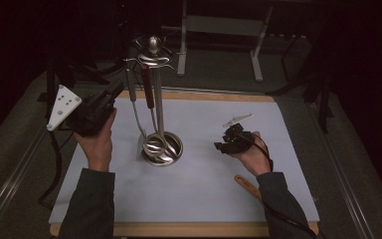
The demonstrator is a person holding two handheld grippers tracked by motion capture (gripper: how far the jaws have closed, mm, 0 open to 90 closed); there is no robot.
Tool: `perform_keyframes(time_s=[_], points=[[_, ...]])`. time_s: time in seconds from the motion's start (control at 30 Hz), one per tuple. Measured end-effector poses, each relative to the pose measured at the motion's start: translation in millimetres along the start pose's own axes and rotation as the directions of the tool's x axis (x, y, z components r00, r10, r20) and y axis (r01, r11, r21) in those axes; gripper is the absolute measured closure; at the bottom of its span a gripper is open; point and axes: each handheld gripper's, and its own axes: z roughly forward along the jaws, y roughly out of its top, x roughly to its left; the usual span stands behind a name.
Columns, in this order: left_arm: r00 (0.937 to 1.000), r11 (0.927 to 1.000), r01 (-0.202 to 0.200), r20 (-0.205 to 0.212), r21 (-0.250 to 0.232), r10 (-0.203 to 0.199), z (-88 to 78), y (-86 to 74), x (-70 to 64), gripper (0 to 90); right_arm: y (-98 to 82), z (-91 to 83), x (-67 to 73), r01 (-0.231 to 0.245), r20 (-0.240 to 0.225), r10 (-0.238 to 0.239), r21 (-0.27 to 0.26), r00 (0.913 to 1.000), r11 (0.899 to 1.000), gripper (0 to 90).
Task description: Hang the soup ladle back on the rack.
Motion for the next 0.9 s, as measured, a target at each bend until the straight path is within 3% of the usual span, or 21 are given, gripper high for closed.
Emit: perform_keyframes(time_s=[0.27, 0.6, 0.63, 0.73, 0.87, 0.9], points=[[0.9999, 0.9944, -0.013, -0.008, 0.105, 0.014, -18.1, -35.1, 9.1, 83.8, -5.2, -5.4, -4.8, 0.001, 0.016, -0.001, 0.015, 0.9999, 1.0, 53.1], [0.9998, 0.972, 0.009, 0.015, 0.235, -0.013, -31.8, -91.5, 13.2, 81.1, -13.2, -13.3, -11.5, 0.02, 0.03, -0.022, 0.047, 0.9993, 0.999, 53.1], [0.9998, 0.9658, 0.01, 0.015, 0.259, -0.014, -34.2, -100.6, 14.2, 80.9, -13.8, -14.0, -11.9, 0.022, 0.03, -0.023, 0.049, 0.9993, 0.999, 53.2], [0.9995, 0.9572, 0.013, 0.024, 0.289, -0.021, -36.9, -113.0, 15.2, 79.9, -16.6, -16.6, -12.7, 0.033, 0.033, -0.035, 0.063, 0.9988, 0.997, 53.2], [0.9993, 0.9362, 0.01, 0.031, 0.351, -0.023, -41.6, -137.2, 16.9, 78.5, -20.3, -19.4, -13.0, 0.049, 0.031, -0.051, 0.081, 0.9982, 0.995, 53.1], [0.9991, 0.9278, 0.013, 0.032, 0.373, -0.027, -43.4, -145.1, 17.7, 78.3, -21.1, -20.0, -13.0, 0.052, 0.03, -0.055, 0.089, 0.9981, 0.995, 53.1]])
